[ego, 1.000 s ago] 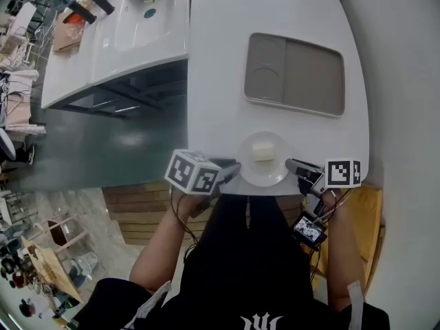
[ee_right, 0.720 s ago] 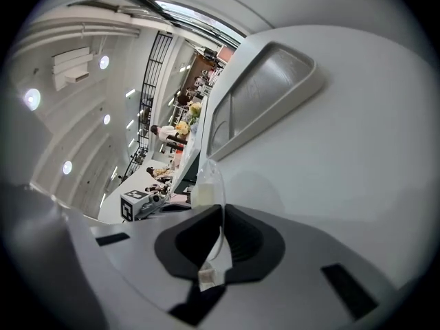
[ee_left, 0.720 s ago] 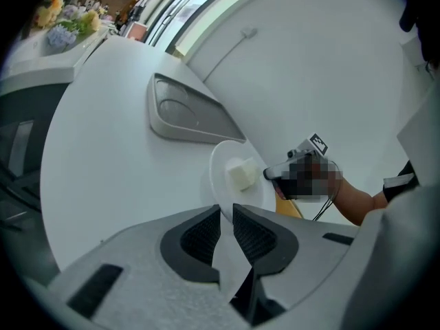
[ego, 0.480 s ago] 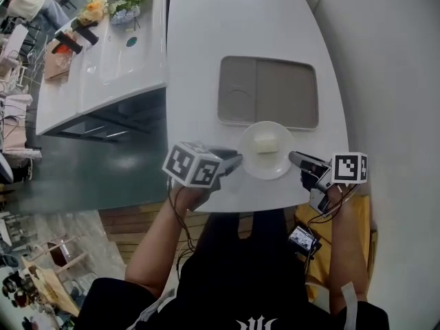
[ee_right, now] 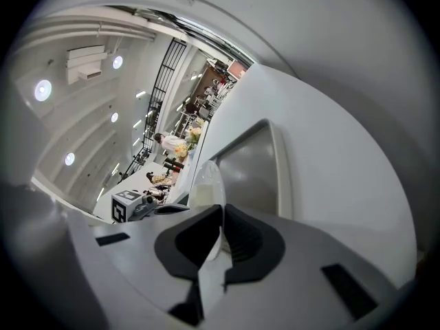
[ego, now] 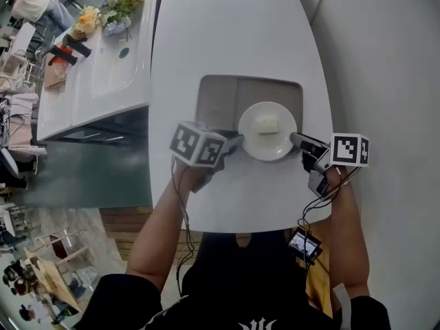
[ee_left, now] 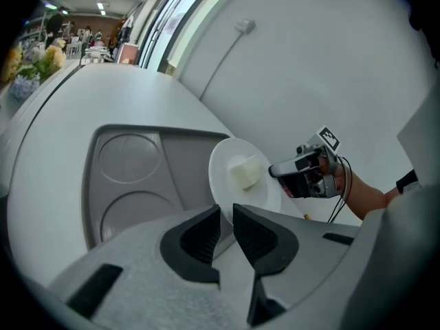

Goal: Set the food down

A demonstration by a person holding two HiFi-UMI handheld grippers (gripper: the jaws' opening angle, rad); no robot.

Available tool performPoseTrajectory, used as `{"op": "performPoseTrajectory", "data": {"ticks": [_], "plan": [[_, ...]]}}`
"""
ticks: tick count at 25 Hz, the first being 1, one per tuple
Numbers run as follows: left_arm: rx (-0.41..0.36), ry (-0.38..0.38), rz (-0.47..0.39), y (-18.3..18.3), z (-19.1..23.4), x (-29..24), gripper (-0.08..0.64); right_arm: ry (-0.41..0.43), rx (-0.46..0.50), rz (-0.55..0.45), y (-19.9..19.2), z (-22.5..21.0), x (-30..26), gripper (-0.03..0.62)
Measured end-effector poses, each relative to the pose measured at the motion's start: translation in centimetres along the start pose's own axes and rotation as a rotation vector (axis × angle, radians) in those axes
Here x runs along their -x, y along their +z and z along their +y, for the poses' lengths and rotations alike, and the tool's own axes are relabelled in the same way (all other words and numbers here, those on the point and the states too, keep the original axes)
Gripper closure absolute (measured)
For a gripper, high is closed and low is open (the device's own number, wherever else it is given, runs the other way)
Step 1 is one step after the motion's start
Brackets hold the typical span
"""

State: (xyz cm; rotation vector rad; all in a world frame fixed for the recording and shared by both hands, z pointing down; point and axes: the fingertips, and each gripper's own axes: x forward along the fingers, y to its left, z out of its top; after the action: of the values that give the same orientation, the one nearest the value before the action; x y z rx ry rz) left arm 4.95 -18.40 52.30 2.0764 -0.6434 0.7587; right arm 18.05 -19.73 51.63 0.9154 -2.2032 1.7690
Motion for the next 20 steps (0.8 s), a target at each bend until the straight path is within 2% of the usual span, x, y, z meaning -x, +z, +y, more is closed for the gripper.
{"op": "performPoseTrajectory", "data": {"ticks": [5, 11, 16, 20], "plan": [[-0.035, 0.063, 0.044, 2.2, 1.8, -2.3, 0.505, -0.022, 0.011, 0.026, 2.8, -2.3, -1.2, 0.575], [-0.056, 0.116, 0.102, 2.2, 3.9, -3.4, 0.505, -0.055, 0.027, 0.055, 3.4, -3.6, -3.2, 0.575], [-0.106, 0.162, 0.176, 1.7, 4.2, -3.8, 0.505, -0.132, 0.112, 0.094, 3.5, -3.7, -3.5, 0.575], [-0.130, 0.171, 0.193, 1.7, 4.2, -4.0, 0.503, -0.217, 0.213, 0.125, 3.7, -4.0, -3.8, 0.569]]}}
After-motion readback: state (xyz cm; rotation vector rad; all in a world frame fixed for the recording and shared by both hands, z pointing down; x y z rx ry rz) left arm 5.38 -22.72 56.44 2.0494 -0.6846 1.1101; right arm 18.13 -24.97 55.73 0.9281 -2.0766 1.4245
